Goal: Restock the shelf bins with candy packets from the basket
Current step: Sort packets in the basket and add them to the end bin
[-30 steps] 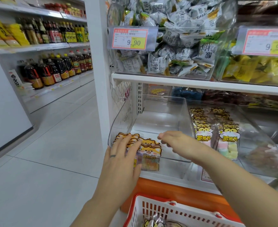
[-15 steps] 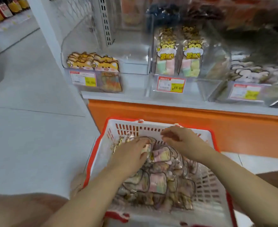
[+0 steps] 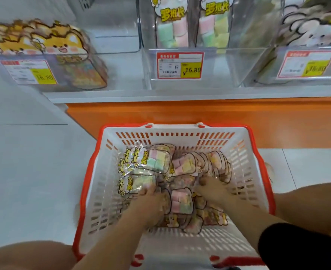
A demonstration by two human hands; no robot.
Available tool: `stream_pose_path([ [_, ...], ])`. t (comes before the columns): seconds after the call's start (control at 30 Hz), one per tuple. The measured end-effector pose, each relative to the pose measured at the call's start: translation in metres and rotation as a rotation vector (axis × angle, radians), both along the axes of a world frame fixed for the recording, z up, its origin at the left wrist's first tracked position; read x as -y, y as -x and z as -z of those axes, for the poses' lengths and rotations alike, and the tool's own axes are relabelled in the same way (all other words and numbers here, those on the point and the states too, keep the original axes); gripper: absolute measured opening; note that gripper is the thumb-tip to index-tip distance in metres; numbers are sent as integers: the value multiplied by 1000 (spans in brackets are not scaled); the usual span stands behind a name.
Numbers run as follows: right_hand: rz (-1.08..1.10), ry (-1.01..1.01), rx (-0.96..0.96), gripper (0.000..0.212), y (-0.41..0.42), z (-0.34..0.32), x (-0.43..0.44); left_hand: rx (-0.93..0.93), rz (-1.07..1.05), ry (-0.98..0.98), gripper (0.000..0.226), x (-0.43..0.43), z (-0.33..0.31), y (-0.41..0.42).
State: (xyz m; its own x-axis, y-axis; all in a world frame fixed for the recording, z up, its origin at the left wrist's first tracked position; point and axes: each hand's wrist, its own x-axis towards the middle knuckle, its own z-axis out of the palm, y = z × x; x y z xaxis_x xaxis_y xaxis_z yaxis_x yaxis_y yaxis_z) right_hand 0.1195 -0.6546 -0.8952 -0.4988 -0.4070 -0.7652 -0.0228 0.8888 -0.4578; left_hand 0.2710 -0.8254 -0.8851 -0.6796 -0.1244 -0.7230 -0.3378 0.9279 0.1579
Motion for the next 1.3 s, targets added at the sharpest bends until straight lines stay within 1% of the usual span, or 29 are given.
stream_pose_path([
  [0.07,177,37,-4,53,-2,6,9,9,68,-9,53,0,9,-1],
  [0.13,297,-3,-30,56,-3,10,15,29,73,-24,61,3,21,-4],
  [0.2,321,-27,-47,56,-2,14,17,30,35,-31,62,5,24,-4],
  [0.27,268,12,-50,55,0,17,14,26,58,-48,53,1,12,-2],
  [0.33,239,82,-29,49,5,13,11,15,44,-32,46,-1,1,2],
  [0.4,243,154,-5,43,14,3,7,-5,4,-17,48,0,-2,5],
  [0.47,318,223,18,34,26,-11,0,-19,-49,-46,50,3,-2,4],
  [0.53,410,284,31,20,37,-30,-7,-32,-136,-83,51,6,-1,5],
  [0.57,413,303,26,14,41,-41,-10,-58,-158,-94,51,7,-4,6],
  [0.67,340,332,8,10,49,-70,-13,-200,-250,-155,50,8,-21,14],
  [0.77,372,376,71,8,49,-96,-10,-362,-397,-305,55,4,-48,24],
  [0.83,366,424,137,6,42,-115,-6,-452,-565,-505,60,-3,-76,32],
  [0.9,320,510,195,13,30,-138,1,-491,-728,-751,65,-11,-105,38],
  [0.93,288,555,216,14,23,-150,4,-482,-801,-848,72,-14,-118,38],
  [1.0,237,637,238,13,9,-173,11,-477,-882,-929,90,-17,-135,35],
  [1.03,222,666,230,13,5,-184,13,-496,-891,-948,92,-17,-144,32],
  [1.07,208,691,213,13,1,-194,15,-514,-887,-967,87,-16,-153,28],
  [1.13,193,727,195,12,-2,-213,16,-551,-855,-987,71,-13,-172,24],
  [1.17,184,747,201,11,-3,-222,16,-565,-811,-975,69,-13,-183,21],
  [1.3,117,815,259,13,-7,-250,19,-679,-657,-842,79,-10,-210,10],
])
